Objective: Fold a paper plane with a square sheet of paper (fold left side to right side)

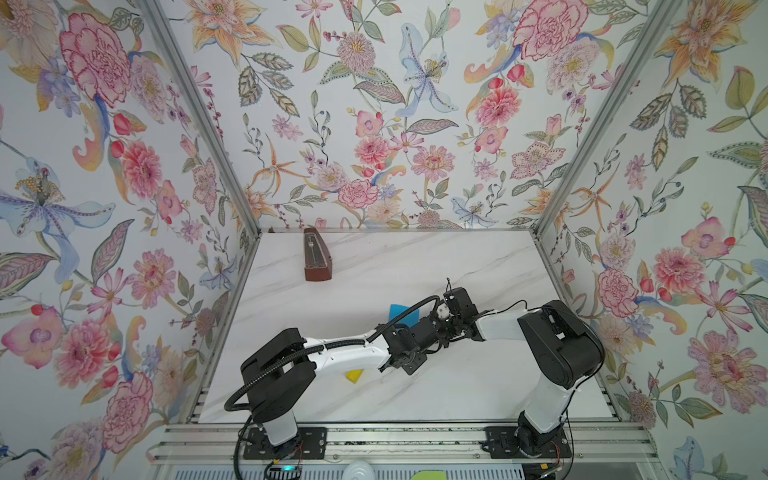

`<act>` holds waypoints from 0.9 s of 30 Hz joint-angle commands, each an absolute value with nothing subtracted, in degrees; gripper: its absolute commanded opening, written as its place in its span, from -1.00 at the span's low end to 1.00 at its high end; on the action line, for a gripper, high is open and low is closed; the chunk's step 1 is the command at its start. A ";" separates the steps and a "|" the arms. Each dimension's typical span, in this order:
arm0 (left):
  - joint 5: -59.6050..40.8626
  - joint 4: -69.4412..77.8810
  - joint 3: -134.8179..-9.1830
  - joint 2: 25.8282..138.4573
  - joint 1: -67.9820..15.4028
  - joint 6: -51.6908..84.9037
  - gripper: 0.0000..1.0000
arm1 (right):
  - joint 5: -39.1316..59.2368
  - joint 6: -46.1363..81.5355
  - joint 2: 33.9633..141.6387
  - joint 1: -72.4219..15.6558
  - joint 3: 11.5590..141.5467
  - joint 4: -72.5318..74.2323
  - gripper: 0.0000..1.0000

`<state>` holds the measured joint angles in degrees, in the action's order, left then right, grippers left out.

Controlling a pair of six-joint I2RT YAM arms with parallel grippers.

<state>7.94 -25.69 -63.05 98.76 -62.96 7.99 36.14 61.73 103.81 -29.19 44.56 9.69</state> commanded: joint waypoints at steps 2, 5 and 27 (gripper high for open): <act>8.09 -25.93 -62.63 98.34 -62.49 8.78 -0.79 | 32.52 60.73 105.91 -29.44 43.42 3.07 -1.00; 8.52 -26.27 -62.58 98.51 -62.40 8.96 -0.73 | 32.52 60.65 105.94 -29.38 43.37 3.01 -1.00; 8.22 -26.85 -62.38 99.13 -62.12 8.53 -0.70 | 31.99 60.69 105.68 -29.36 43.51 2.48 -1.00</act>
